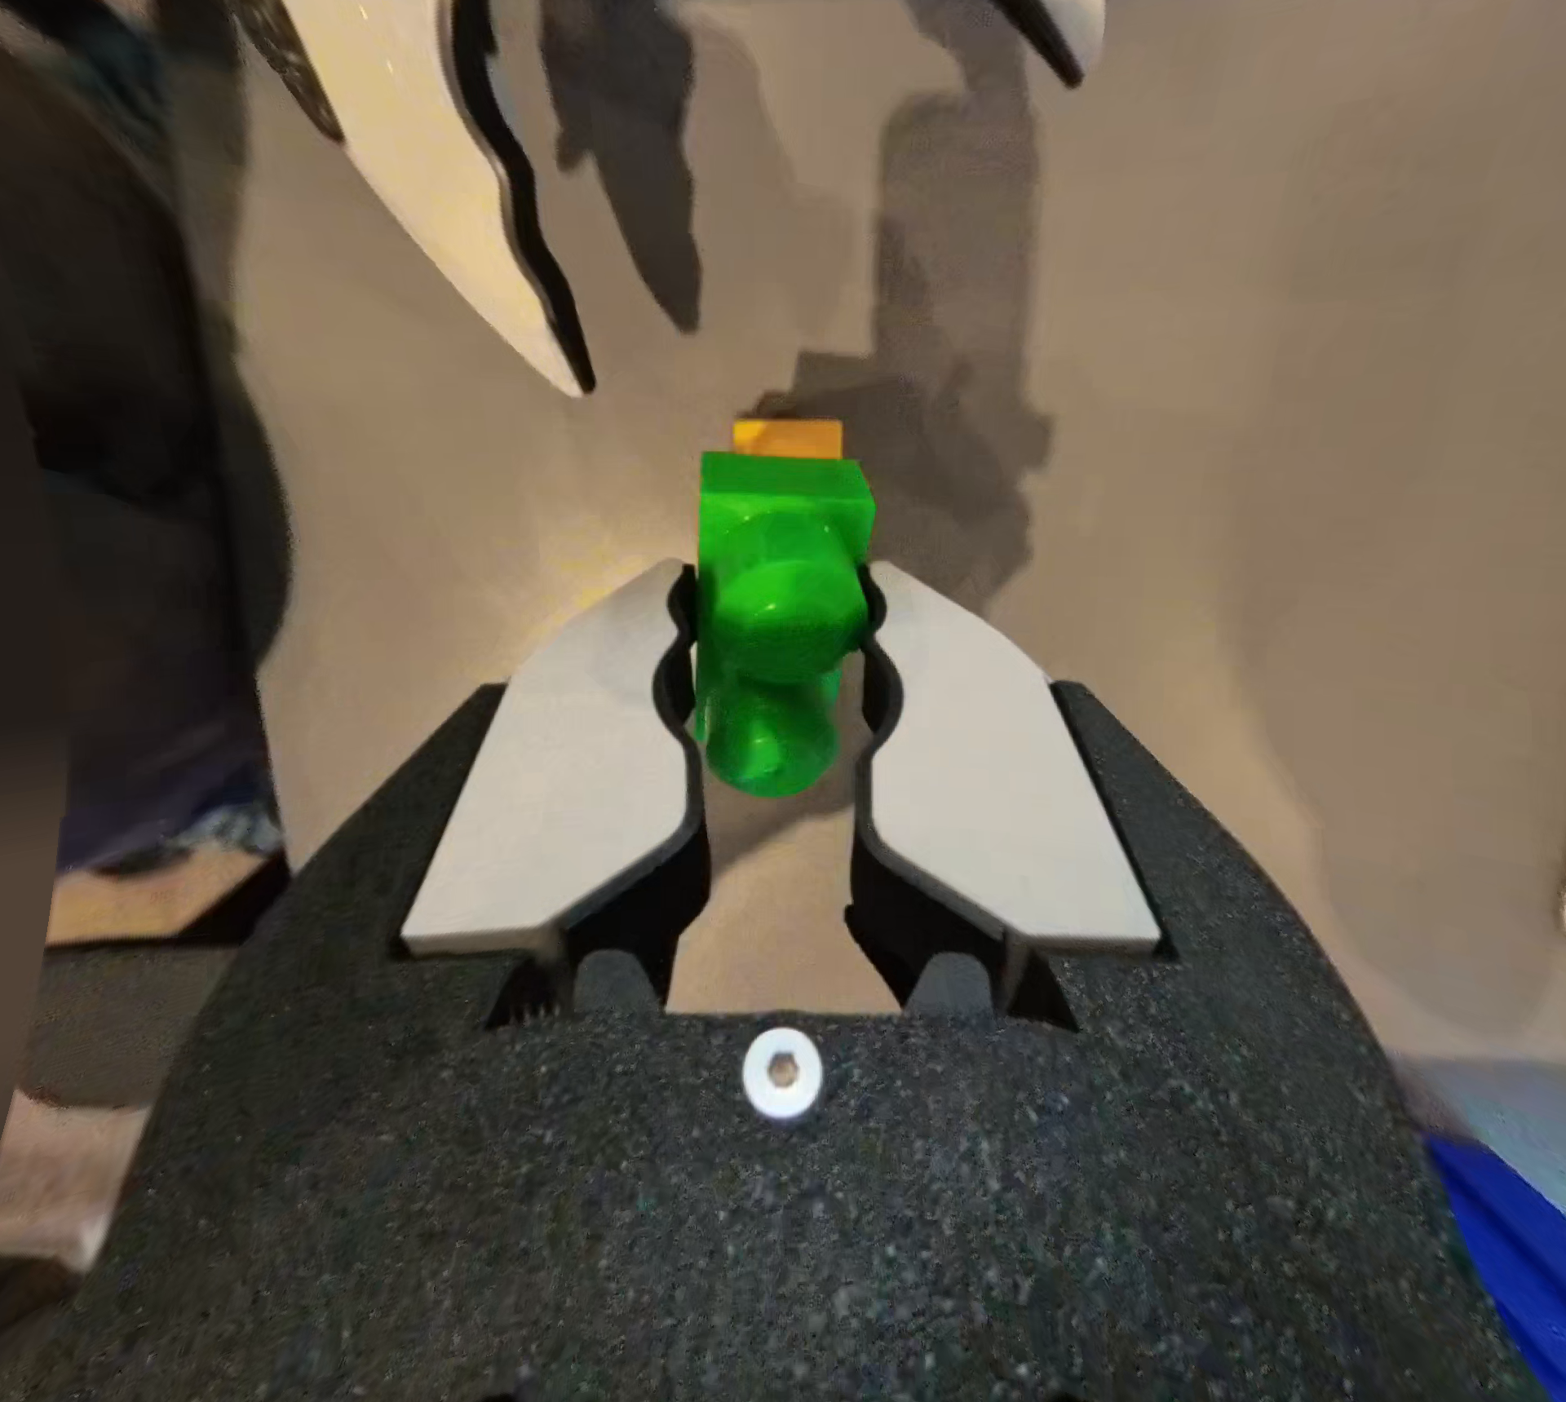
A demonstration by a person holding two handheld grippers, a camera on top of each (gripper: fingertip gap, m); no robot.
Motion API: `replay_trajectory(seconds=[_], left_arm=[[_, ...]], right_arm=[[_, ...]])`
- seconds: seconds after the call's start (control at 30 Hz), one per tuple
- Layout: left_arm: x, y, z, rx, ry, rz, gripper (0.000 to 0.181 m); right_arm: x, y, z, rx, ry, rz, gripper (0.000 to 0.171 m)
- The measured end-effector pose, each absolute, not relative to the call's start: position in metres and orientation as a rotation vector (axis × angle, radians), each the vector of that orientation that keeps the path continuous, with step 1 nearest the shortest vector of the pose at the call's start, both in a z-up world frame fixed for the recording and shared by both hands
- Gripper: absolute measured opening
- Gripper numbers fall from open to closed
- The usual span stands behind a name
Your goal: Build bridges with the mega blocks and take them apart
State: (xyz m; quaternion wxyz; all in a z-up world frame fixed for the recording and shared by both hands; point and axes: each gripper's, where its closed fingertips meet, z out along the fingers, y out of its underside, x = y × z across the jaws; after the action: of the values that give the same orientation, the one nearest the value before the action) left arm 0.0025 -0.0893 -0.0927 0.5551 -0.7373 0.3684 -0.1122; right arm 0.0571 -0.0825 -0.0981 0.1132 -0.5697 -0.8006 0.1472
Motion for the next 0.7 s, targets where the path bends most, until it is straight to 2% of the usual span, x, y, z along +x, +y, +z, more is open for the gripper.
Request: replay_trajectory(seconds=[0.17,0.33,0.4,0.53,0.7], left_arm=[[0.008,-0.099,-0.138,-1.949,0.976,-0.380,0.096],[0.027,-0.101,-0.154,-1.989,1.075,-0.548,0.086],[0.034,-0.103,-0.161,-2.005,1.147,-0.578,0.077],[0.039,-0.097,-0.170,-2.040,1.192,-0.586,0.072],[0.041,-0.090,-0.171,-1.988,1.227,-0.564,0.059]], right_arm=[[0.059,-0.080,-0.120,-1.621,-2.523,0.034,0.036],[0.059,-0.078,-0.114,-1.652,-2.507,0.006,0.036],[0.059,-0.077,-0.112,-1.657,-2.492,0.025,0.036],[0.058,-0.071,-0.115,-1.594,-2.499,0.002,0.036],[0.060,-0.075,-0.120,-1.615,-2.540,0.035,0.036]])
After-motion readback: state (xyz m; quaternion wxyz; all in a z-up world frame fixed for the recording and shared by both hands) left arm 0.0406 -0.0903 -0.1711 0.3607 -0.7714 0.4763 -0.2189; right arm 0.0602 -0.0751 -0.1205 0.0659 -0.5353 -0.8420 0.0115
